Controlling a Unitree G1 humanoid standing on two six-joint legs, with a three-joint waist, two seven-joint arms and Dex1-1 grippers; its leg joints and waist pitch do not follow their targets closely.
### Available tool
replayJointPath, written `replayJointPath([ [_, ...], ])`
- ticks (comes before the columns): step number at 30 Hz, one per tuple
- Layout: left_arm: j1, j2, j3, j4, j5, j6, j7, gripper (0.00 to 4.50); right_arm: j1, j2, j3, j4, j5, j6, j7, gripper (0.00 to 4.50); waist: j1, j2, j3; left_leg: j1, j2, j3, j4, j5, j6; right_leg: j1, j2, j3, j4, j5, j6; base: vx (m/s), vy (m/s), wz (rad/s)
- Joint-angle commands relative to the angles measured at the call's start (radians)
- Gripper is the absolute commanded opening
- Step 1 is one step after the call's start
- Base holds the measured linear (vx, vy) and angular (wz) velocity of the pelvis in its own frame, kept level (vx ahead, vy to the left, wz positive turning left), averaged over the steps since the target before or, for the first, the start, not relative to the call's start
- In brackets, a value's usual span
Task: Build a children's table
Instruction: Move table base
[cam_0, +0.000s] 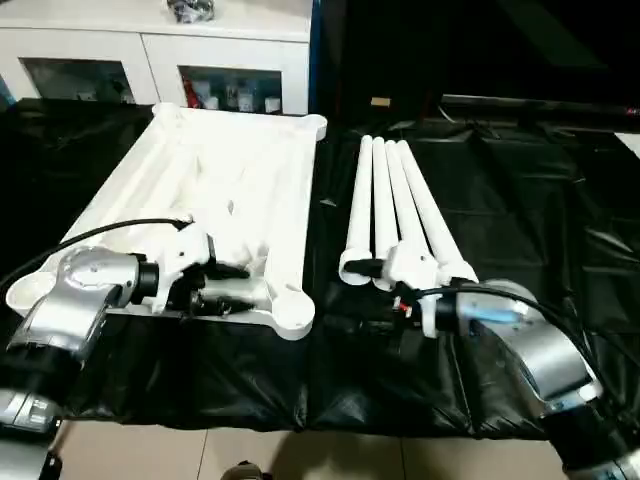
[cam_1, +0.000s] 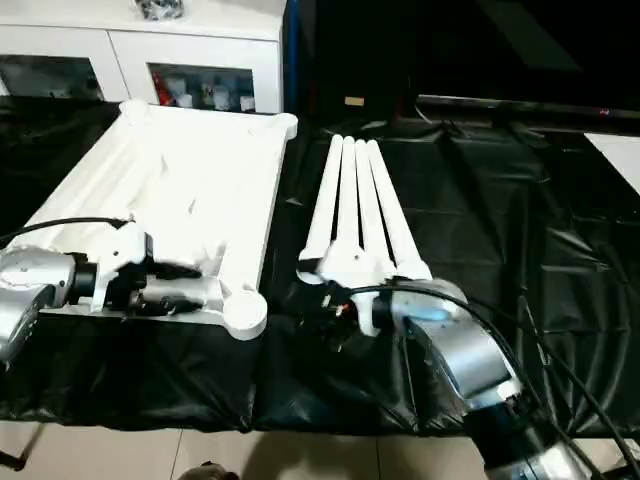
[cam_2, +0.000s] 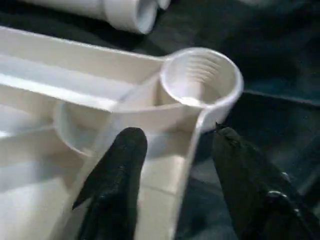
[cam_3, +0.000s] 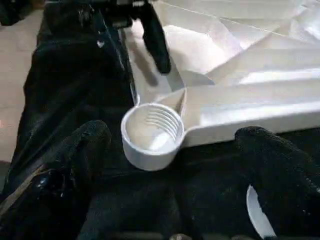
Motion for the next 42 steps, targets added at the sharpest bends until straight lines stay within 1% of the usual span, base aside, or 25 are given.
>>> replayJointPath([
  [1, -0.031, 0.01, -0.014, 0.031, 0.02, -0.014, -0.032, 2.11, -0.022, -0.016, 0.007, 0.01, 0.001, 0.014, 0.026, 4.5, 0.001, 0.022, -0.062, 0.033, 0.055, -0.015, -0.076, -0.2, -0.019, 0.032, -0.078, 0.031, -0.064, 0.081, -0.243, 0.0, 0.0, 0.0],
  [2, -0.041, 0.008, -0.018, 0.054, 0.025, -0.028, -0.046, 2.01, -0.029, -0.019, 0.011, 0.011, 0.002, 0.016, 0.036, 4.5, 0.003, 0.023, -0.061, 0.035, 0.058, -0.013, -0.077, -0.214, -0.026, 0.031, -0.081, 0.032, -0.065, 0.058, -0.245, 0.0, 0.0, 0.0],
  [3, -0.048, 0.006, -0.023, 0.072, 0.029, -0.036, -0.057, 1.92, -0.036, -0.021, 0.015, 0.013, 0.002, 0.02, 0.044, 4.5, 0.003, 0.022, -0.059, 0.035, 0.057, -0.011, -0.078, -0.221, -0.028, 0.03, -0.08, 0.033, -0.068, 0.039, -0.243, 0.0, 0.0, 0.0],
  [4, -0.056, 0.003, -0.028, 0.092, 0.038, -0.049, -0.062, 1.83, -0.043, -0.023, 0.02, 0.016, 0.0, 0.021, 0.051, 4.5, 0.005, 0.023, -0.06, 0.037, 0.059, -0.01, -0.078, -0.231, -0.036, 0.03, -0.081, 0.033, -0.068, 0.022, -0.242, 0.0, 0.0, 0.0],
  [6, -0.065, 0.001, -0.036, 0.116, 0.053, -0.064, -0.061, 1.64, -0.05, -0.027, 0.027, 0.021, -0.009, 0.015, 0.057, 4.5, 0.006, 0.024, -0.06, 0.037, 0.061, -0.01, -0.08, -0.237, -0.043, 0.029, -0.081, 0.034, -0.068, 0.015, -0.238, 0.0, 0.0, 0.0],
  [11, -0.094, -0.009, -0.05, 0.194, 0.097, -0.121, -0.054, 1.25, -0.064, -0.028, 0.04, 0.032, -0.02, 0.019, 0.072, 4.5, 0.006, 0.024, -0.063, 0.035, 0.06, -0.01, -0.077, -0.209, -0.042, 0.032, -0.083, 0.033, -0.064, 0.073, -0.247, 0.0, 0.0, 0.0],
  [13, -0.099, -0.01, -0.05, 0.206, 0.101, -0.127, -0.057, 1.2, -0.066, -0.028, 0.043, 0.033, -0.02, 0.02, 0.076, 4.5, 0.006, 0.023, -0.064, 0.034, 0.061, -0.011, -0.076, -0.201, -0.039, 0.033, -0.083, 0.032, -0.062, 0.09, -0.248, 0.0, 0.0, 0.0],
  [15, -0.106, -0.012, -0.051, 0.225, 0.108, -0.137, -0.06, 0.99, -0.069, -0.028, 0.046, 0.035, -0.021, 0.021, 0.078, 4.5, 0.007, 0.023, -0.065, 0.033, 0.06, -0.01, -0.075, -0.194, -0.035, 0.034, -0.083, 0.032, -0.061, 0.102, -0.249, 0.0, 0.0, 0.0],
  [17, -0.11, -0.015, -0.044, 0.237, 0.105, -0.133, -0.063, 0.84, -0.072, -0.028, 0.051, 0.039, -0.023, 0.02, 0.08, 4.5, 0.007, 0.021, -0.064, 0.033, 0.062, -0.01, -0.076, -0.198, -0.033, 0.033, -0.083, 0.031, -0.061, 0.096, -0.251, 0.0, 0.0, 0.0],
  [20, -0.109, -0.022, -0.027, 0.242, 0.096, -0.122, -0.056, 0.59, -0.074, -0.027, 0.052, 0.043, -0.025, 0.017, 0.082, 4.5, 0.007, 0.022, -0.062, 0.034, 0.062, -0.01, -0.077, -0.212, -0.036, 0.032, -0.085, 0.032, -0.063, 0.069, -0.254, 0.0, 0.0, 0.0],
  [22, -0.083, -0.03, 0.0, 0.202, 0.064, -0.084, -0.039, 0.41, -0.076, -0.024, 0.052, 0.046, -0.028, 0.012, 0.076, 4.5, 0.006, 0.028, -0.062, 0.035, 0.064, -0.011, -0.078, -0.219, -0.043, 0.031, -0.086, 0.032, -0.063, 0.063, -0.258, 0.0, 0.0, 0.0],
  [23, -0.082, -0.03, 0.002, 0.2, 0.063, -0.083, -0.038, 0.41, -0.076, -0.024, 0.052, 0.046, -0.028, 0.012, 0.075, 4.5, 0.005, 0.026, -0.062, 0.036, 0.065, -0.011, -0.079, -0.223, -0.045, 0.031, -0.086, 0.032, -0.063, 0.065, -0.26, 0.0, 0.0, 0.0],
  [24, -0.067, -0.032, 0.01, 0.179, 0.051, -0.071, -0.033, 0.31, -0.076, -0.022, 0.051, 0.047, -0.029, 0.011, 0.072, 4.5, 0.004, 0.024, -0.063, 0.031, 0.064, -0.012, -0.079, -0.212, -0.044, 0.035, -0.086, 0.032, -0.06, 0.082, -0.263, 0.0, 0.0, 0.0],
  [26, 0.002, -0.032, 0.033, 0.078, 0.027, -0.033, 0.017, 0.19, -0.072, -0.016, 0.045, 0.044, -0.03, 0.01, 0.06, 4.5, -0.002, 0.023, -0.065, 0.027, 0.062, -0.012, -0.077, -0.186, -0.035, 0.038, -0.084, 0.03, -0.057, 0.127, -0.264, 0.0, 0.0, 0.0],
  [27, 0.017, -0.032, 0.038, 0.056, 0.024, -0.024, 0.032, 0.14, -0.071, -0.015, 0.044, 0.043, -0.031, 0.01, 0.057, 4.5, -0.003, 0.02, -0.065, 0.027, 0.063, -0.012, -0.076, -0.184, -0.031, 0.038, -0.085, 0.03, -0.056, 0.137, -0.265, 0.0, 0.0, 0.0],
  [28, 0.028, -0.033, 0.041, 0.04, 0.022, -0.018, 0.042, 0.09, -0.07, -0.014, 0.043, 0.042, -0.031, 0.011, 0.055, 4.5, -0.007, 0.021, -0.064, 0.026, 0.061, -0.01, -0.075, -0.181, -0.021, 0.039, -0.084, 0.031, -0.059, 0.134, -0.264, 0.0, 0.0, 0.0],
  [29, 0.059, -0.037, 0.049, -0.01, 0.014, -0.004, 0.063, 0.04, -0.068, -0.012, 0.041, 0.04, -0.031, 0.01, 0.051, 4.5, -0.008, 0.018, -0.063, 0.026, 0.061, -0.01, -0.074, -0.177, -0.013, 0.039, -0.084, 0.032, -0.059, 0.121, -0.263, 0.0, 0.0, 0.0],
  [31, 0.08, -0.042, 0.054, -0.046, 0.01, 0.012, 0.078, 0.04, -0.065, -0.01, 0.04, 0.038, -0.031, 0.011, 0.048, 4.5, -0.011, 0.018, -0.061, 0.027, 0.061, -0.009, -0.074, -0.177, -0.008, 0.037, -0.081, 0.032, -0.062, 0.105, -0.261, 0.0, 0.0, 0.0],
  [32, 0.098, -0.045, 0.057, -0.074, 0.012, 0.019, 0.09, 0.04, -0.064, -0.008, 0.04, 0.037, -0.032, 0.011, 0.046, 4.5, -0.013, 0.014, -0.059, 0.027, 0.061, -0.009, -0.076, -0.183, -0.006, 0.036, -0.081, 0.032, -0.064, 0.086, -0.26, 0.0, 0.0, 0.0],
  [33, 0.1, -0.046, 0.057, -0.077, 0.012, 0.02, 0.091, 0.04, -0.063, -0.008, 0.04, 0.037, -0.032, 0.011, 0.046, 4.5, -0.014, 0.017, -0.059, 0.028, 0.062, -0.009, -0.076, -0.186, -0.006, 0.036, -0.081, 0.032, -0.064, 0.076, -0.259, 0.0, 0.0, 0.0],
  [35, 0.132, -0.054, 0.066, -0.127, 0.014, 0.045, 0.122, 0.04, -0.061, -0.002, 0.04, 0.036, -0.033, 0.012, 0.04, 4.5, -0.014, 0.018, -0.057, 0.03, 0.063, -0.008, -0.078, -0.204, -0.009, 0.031, -0.08, 0.033, -0.069, 0.038, -0.256, 0.0, 0.0, 0.0],
  [36, 0.145, -0.055, 0.07, -0.152, 0.012, 0.064, 0.136, 0.04, -0.061, 0.0, 0.041, 0.035, -0.034, 0.012, 0.039, 4.5, -0.014, 0.019, -0.058, 0.031, 0.063, -0.008, -0.077, -0.205, -0.01, 0.031, -0.08, 0.033, -0.068, 0.034, -0.255, 0.0, 0.0, 0.0],
  [38, 0.159, -0.055, 0.072, -0.18, 0.01, 0.081, 0.151, 0.04, -0.062, 0.001, 0.041, 0.035, -0.034, 0.012, 0.037, 4.5, -0.013, 0.017, -0.056, 0.031, 0.063, -0.009, -0.08, -0.216, -0.015, 0.03, -0.08, 0.034, -0.069, 0.01, -0.249, 0.0, 0.0, 0.0],
  [40, 0.174, -0.055, 0.074, -0.213, 0.005, 0.096, 0.168, 0.04, -0.065, 0.003, 0.039, 0.036, -0.035, 0.011, 0.034, 4.5, -0.013, 0.016, -0.056, 0.03, 0.062, -0.009, -0.079, -0.203, -0.013, 0.03, -0.079, 0.034, -0.069, 0.02, -0.245, 0.0, 0.0, 0.0],
  [42, 0.178, -0.055, 0.074, -0.21, 0.009, 0.063, 0.166, 0.04, -0.07, 0.005, 0.035, 0.042, -0.036, 0.006, 0.03, 4.5, -0.014, 0.017, -0.057, 0.03, 0.06, -0.008, -0.077, -0.193, -0.009, 0.03, -0.077, 0.034, -0.069, 0.035, -0.242, 0.0, 0.0, 0.0],
])
